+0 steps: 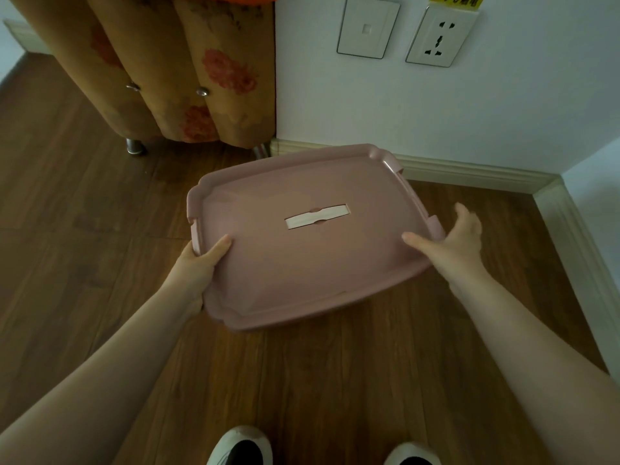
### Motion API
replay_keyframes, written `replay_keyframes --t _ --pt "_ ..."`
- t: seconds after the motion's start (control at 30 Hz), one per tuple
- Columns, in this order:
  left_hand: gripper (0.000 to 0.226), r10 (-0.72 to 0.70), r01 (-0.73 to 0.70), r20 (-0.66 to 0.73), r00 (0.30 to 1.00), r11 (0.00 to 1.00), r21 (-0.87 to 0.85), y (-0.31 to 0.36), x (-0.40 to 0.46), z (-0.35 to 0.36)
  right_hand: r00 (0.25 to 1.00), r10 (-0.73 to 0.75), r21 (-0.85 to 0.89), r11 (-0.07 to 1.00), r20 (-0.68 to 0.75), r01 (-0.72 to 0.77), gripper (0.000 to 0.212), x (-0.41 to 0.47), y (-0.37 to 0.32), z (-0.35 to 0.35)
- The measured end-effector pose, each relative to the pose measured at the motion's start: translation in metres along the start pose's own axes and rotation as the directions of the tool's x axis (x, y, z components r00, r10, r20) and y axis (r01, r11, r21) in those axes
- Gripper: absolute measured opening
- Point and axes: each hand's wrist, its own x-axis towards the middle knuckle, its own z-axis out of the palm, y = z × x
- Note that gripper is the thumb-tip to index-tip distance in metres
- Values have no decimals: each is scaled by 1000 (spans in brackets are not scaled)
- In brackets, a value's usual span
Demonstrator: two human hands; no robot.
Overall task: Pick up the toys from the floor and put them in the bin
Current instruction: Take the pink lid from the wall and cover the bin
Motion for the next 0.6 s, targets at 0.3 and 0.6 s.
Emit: replay_keyframes --t 0.3,0.6 --pt "75 161 -107 -194 968 959 261 -1 -2 9 963 -106 -59 990 248 124 43 55 -39 8" --pt "68 119 -81 -123 985 957 279 6 3 14 849 178 177 937 497 -300 43 72 -23 1"
